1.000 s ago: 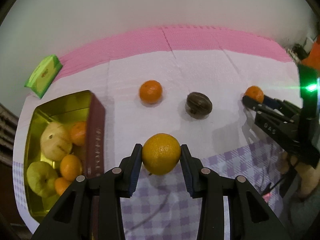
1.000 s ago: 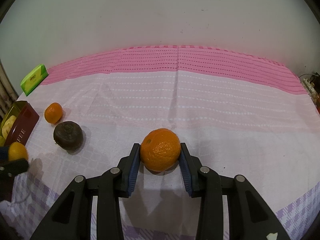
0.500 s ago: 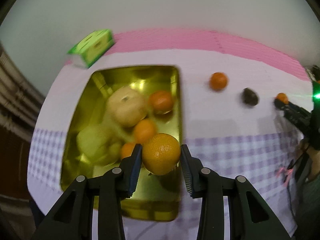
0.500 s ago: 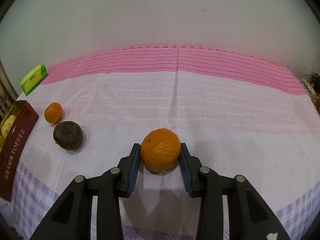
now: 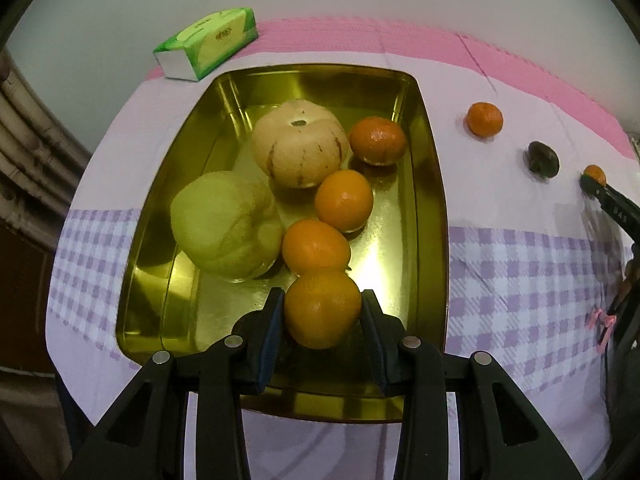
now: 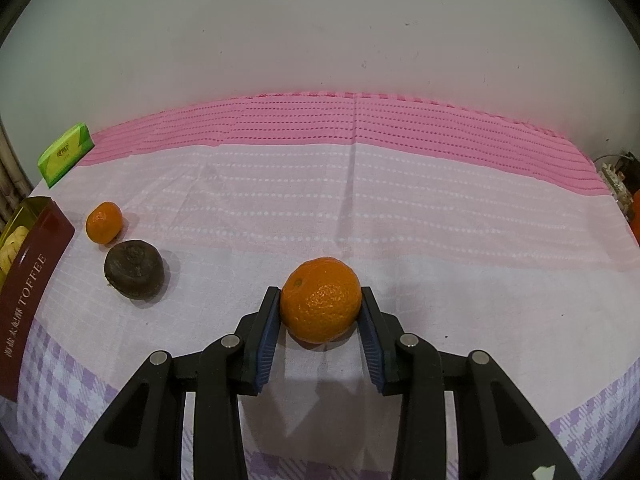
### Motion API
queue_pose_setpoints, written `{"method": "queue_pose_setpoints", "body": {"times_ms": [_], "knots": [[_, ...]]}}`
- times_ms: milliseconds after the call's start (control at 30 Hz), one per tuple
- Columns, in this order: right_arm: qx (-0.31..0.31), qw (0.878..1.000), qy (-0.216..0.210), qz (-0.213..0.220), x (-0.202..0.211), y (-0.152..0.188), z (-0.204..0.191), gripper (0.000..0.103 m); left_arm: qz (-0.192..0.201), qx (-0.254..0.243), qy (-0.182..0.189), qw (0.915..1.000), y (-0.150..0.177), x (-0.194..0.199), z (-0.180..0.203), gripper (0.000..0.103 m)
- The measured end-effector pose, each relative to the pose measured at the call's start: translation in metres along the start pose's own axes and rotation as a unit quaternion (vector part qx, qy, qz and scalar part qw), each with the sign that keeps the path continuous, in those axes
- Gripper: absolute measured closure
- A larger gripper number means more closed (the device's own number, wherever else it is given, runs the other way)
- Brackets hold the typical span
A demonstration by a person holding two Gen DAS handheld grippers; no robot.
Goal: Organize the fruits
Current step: 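Carry the yellow citrus over the gold tin and lower it with the left tool, then open the left tool to release the yellow citrus into the tin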
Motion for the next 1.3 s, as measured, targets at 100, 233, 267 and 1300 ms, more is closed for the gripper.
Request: {"method": "queue_pose_setpoints", "body": {"times_ms": [100, 233, 267, 1300], "knots": [[0.002, 1.0, 0.003, 0.0, 0.0, 0.0, -0.001, 0.068, -0.007, -0.002, 0.001, 1.0, 0.002, -0.008, -0.001, 0.064], [0.003, 1.0, 0.004, 0.0, -0.001, -0.001, -0.001, 0.068, -0.007, -0.009, 0.0, 0.9999, 0.001, -0.012, -0.003, 0.064], [0.003, 1.0, 0.004, 0.0, -0.001, 0.0, -0.001, 0.068, -0.008, -0.009, 0.001, 0.9999, 0.002, -0.013, -0.002, 0.064], [0.013, 1.0, 0.016, -0.002, 0.0, 0.0, -0.003, 0.068, -0.003, -0.022, -0.002, 0.9997, 0.003, -0.002, 0.001, 0.034]]}}
Point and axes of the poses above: each gripper's, at about its wrist camera, not at the fingertips, and x roughly against the way its jaws point, z to its right, y to its underside, the point moved 7 cm from there along -x, roughly the way its jaws point, and after that the axes turned 4 degrees about z, right-handed, at the moved point
